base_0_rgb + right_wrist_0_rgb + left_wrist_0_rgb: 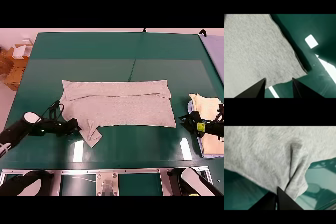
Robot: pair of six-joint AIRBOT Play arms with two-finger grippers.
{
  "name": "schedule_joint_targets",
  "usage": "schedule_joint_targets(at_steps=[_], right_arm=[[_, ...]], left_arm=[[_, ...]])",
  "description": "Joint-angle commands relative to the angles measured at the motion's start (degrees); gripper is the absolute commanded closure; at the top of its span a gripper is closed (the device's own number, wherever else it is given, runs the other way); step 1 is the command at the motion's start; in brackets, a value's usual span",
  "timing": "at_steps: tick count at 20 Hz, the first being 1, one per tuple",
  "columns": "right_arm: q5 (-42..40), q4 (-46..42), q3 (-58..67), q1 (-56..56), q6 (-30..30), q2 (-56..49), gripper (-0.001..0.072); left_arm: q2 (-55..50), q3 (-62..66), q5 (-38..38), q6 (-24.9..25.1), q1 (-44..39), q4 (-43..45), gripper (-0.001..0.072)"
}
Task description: Fold the shirts.
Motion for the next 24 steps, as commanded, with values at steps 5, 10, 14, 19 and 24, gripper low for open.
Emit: schedule_joint_targets(at_steps=[5, 10, 14, 19, 24], right_arm=[[-8.0, 3.2, -9.6, 0.1, 0.6, -0.2, 0.0303], [-15.3, 8.2, -9.6, 4.6, 0.3, -3.6, 0.0304], [-19.8, 11.0, -9.6, 8.8, 0.3, -7.0, 0.0317], [-16.8, 10.3, -9.3, 8.7, 0.3, -7.0, 0.07], [-6.4, -1.0, -3.1, 7.0, 4.0, -5.4, 0.0702]], left_arm=[[-0.1, 3.6, -6.4, -5.4, 0.0, 12.9, 0.0686], [-0.1, 3.6, -5.8, -5.5, 0.0, 11.9, 0.0686], [-0.1, 3.6, -5.7, -5.4, 0.0, 11.2, 0.0686], [-0.1, 4.3, -8.0, -4.7, 0.0, 12.2, 0.0687], [6.7, 9.7, -18.9, -8.0, 0.0, 19.0, 0.0688]])
